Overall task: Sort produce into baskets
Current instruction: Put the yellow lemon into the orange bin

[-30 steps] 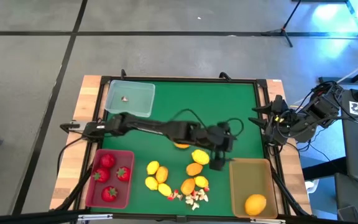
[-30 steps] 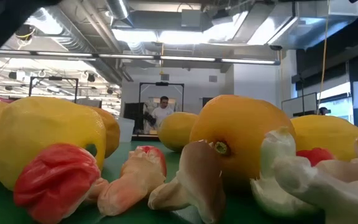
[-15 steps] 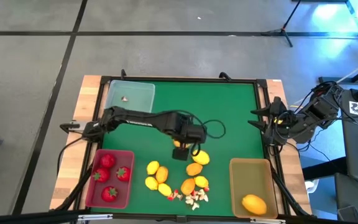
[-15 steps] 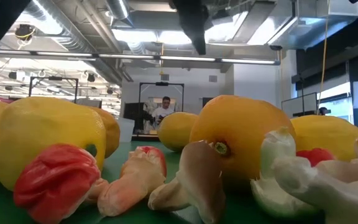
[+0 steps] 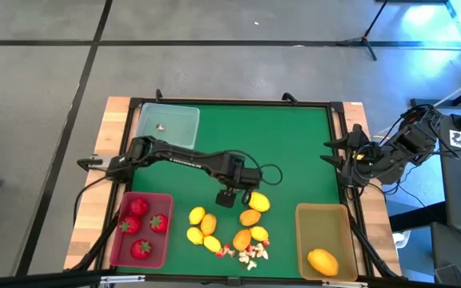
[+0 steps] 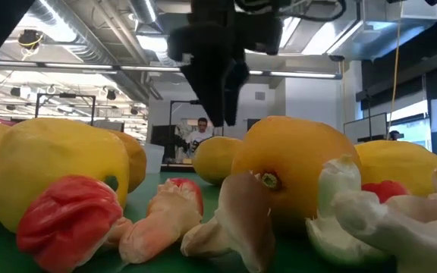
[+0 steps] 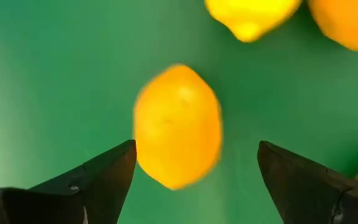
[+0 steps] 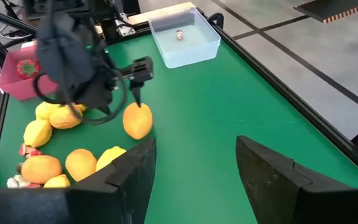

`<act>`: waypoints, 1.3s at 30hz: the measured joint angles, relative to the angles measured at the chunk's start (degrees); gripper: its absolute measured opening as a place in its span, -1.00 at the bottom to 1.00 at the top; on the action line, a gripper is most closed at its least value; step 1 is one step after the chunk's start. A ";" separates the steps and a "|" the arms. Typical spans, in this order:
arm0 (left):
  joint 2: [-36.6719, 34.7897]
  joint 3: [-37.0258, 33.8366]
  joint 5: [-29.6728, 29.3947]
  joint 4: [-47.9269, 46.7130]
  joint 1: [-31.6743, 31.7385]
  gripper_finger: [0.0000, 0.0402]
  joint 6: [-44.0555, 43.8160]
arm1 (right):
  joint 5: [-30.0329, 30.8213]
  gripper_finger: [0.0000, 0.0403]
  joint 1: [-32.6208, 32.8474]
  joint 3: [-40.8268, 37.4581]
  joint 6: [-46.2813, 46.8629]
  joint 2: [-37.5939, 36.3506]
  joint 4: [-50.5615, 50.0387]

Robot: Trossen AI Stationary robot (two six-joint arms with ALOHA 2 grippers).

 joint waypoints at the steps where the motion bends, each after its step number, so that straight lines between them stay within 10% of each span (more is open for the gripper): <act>1: 0.00 0.00 0.00 0.05 0.66 0.65 0.73 | -0.01 0.10 0.00 0.00 0.02 -0.01 -0.01; 14: -0.04 -9.73 9.62 9.28 5.69 0.65 3.57 | -0.49 0.10 0.00 0.00 0.23 0.00 -0.04; 39: -0.48 -16.45 9.74 30.11 5.77 0.50 -1.19 | -3.23 0.10 0.00 -0.02 9.22 0.09 1.00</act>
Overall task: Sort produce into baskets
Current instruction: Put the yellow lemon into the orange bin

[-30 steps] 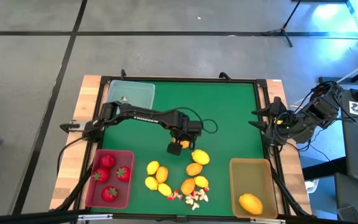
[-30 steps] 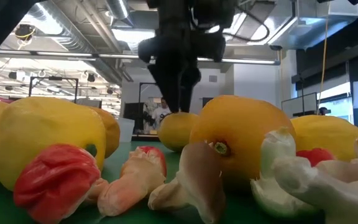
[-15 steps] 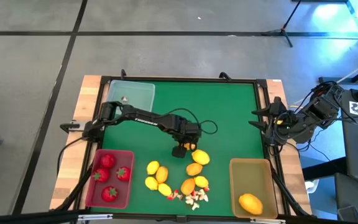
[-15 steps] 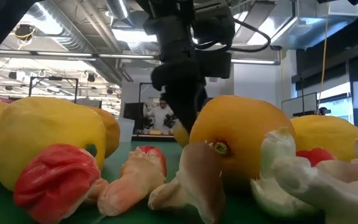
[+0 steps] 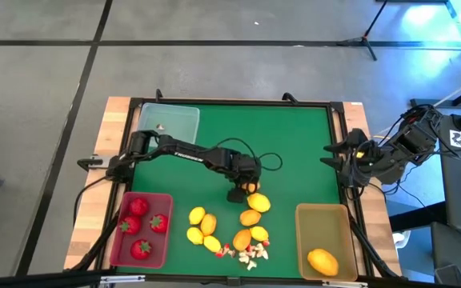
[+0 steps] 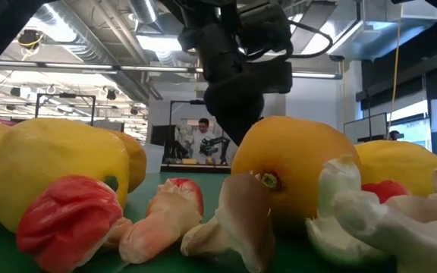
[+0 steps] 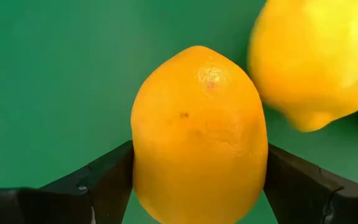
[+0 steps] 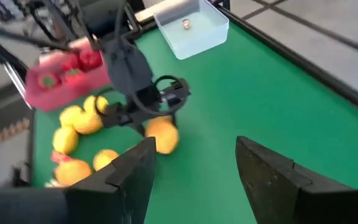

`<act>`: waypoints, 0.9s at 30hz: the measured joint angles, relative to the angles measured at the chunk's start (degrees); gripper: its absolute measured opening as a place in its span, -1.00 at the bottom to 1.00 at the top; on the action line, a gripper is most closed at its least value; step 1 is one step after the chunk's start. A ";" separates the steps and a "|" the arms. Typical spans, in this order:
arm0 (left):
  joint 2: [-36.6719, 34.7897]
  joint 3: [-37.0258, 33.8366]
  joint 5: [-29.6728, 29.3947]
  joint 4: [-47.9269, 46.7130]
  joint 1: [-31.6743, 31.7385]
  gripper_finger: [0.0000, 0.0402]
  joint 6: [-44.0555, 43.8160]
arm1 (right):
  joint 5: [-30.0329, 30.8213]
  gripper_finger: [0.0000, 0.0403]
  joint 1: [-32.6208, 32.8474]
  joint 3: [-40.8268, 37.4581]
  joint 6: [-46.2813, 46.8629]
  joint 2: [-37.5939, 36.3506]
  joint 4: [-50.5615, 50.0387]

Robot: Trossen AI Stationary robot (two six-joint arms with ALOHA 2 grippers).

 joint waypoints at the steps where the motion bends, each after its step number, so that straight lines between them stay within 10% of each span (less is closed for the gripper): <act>1: -0.14 0.00 -0.46 -0.34 0.32 0.50 0.39 | 0.25 0.10 0.00 0.00 1.26 0.24 0.44; 13: -10.41 0.04 -3.76 5.74 7.43 0.50 5.57 | 3.14 0.10 -0.02 -0.04 -0.28 3.98 -0.39; 27: -12.37 -0.08 11.44 24.73 -0.44 0.50 -6.91 | 5.07 0.10 0.00 -0.02 -2.16 7.83 -0.08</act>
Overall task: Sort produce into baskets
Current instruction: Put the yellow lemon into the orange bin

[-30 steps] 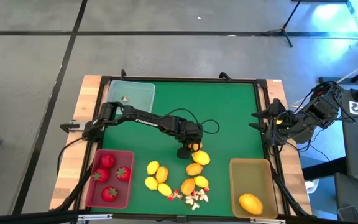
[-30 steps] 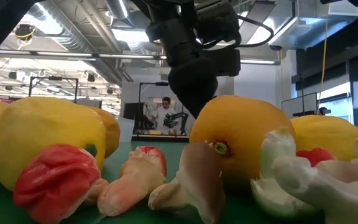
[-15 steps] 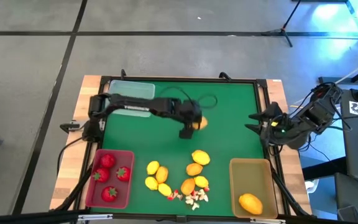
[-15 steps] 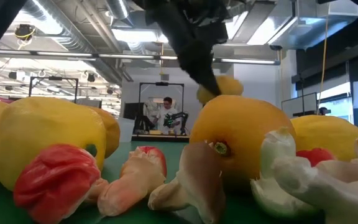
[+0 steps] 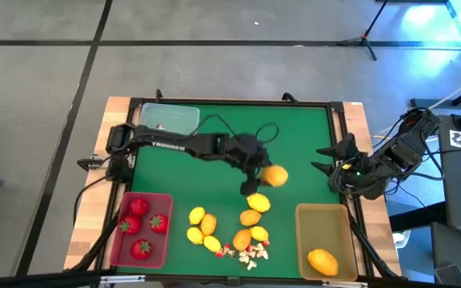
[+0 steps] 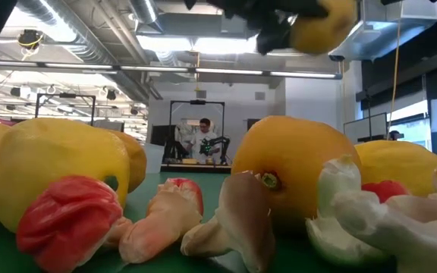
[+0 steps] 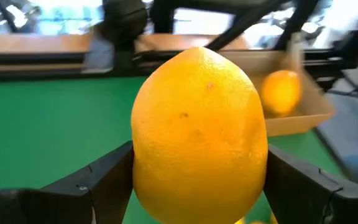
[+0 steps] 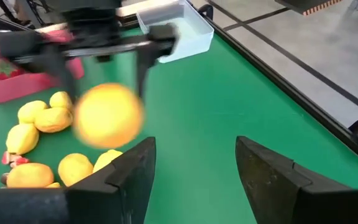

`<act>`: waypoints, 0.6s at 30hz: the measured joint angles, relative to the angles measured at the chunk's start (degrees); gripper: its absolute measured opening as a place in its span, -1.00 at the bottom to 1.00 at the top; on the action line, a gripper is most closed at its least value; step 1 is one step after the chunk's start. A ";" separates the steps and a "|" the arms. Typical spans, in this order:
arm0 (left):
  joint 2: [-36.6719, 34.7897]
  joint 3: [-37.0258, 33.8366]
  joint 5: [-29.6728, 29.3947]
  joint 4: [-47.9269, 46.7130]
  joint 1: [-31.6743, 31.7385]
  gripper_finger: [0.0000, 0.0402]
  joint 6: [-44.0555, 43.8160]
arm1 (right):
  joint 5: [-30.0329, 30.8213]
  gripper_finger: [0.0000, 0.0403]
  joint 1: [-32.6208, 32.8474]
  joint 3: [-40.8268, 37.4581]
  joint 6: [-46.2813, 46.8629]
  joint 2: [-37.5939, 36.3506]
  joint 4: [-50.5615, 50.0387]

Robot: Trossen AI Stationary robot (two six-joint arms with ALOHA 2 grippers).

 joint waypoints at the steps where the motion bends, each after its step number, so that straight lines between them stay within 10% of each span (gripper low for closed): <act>1: 0.55 -0.01 -0.81 1.52 -1.44 0.50 -0.04 | 0.04 0.10 0.00 0.00 0.01 0.24 -0.02; 18: 2.03 -0.01 -12.77 7.46 -8.08 0.50 4.38 | 0.36 0.10 -0.01 0.00 -3.03 0.82 3.68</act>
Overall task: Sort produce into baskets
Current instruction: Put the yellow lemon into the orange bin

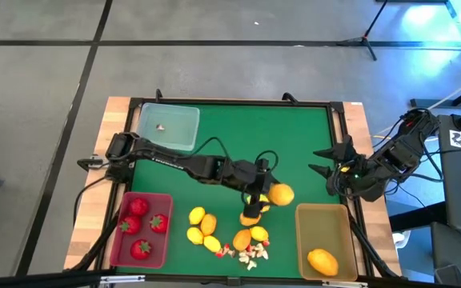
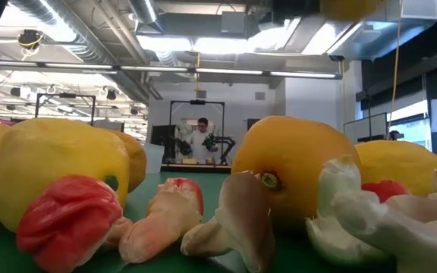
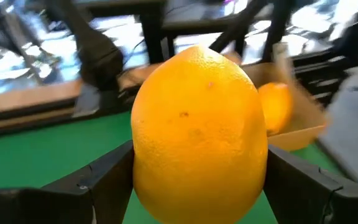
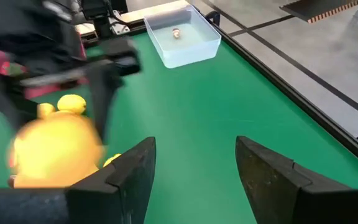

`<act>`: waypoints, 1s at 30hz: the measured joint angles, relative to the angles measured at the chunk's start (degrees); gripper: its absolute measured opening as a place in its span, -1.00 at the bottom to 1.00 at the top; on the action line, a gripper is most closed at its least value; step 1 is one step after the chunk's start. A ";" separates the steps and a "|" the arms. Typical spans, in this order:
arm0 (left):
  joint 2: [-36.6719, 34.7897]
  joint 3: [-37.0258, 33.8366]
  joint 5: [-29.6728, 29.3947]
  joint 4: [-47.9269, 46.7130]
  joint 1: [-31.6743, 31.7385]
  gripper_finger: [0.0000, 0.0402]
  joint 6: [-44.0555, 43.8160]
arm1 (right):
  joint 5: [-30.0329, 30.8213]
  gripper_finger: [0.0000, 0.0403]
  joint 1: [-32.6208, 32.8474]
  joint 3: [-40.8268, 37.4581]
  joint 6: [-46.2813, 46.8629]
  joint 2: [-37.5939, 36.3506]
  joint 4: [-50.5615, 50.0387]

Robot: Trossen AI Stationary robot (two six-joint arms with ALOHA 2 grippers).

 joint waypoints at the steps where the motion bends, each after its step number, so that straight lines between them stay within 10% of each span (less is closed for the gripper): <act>1: 0.41 0.00 -0.02 0.03 0.53 0.50 -0.68 | -0.01 0.10 0.01 0.00 -0.10 -0.20 0.15; 30: 12.35 1.87 0.03 21.74 -0.01 0.50 -5.83 | 0.42 0.10 0.00 0.02 -2.99 4.38 9.98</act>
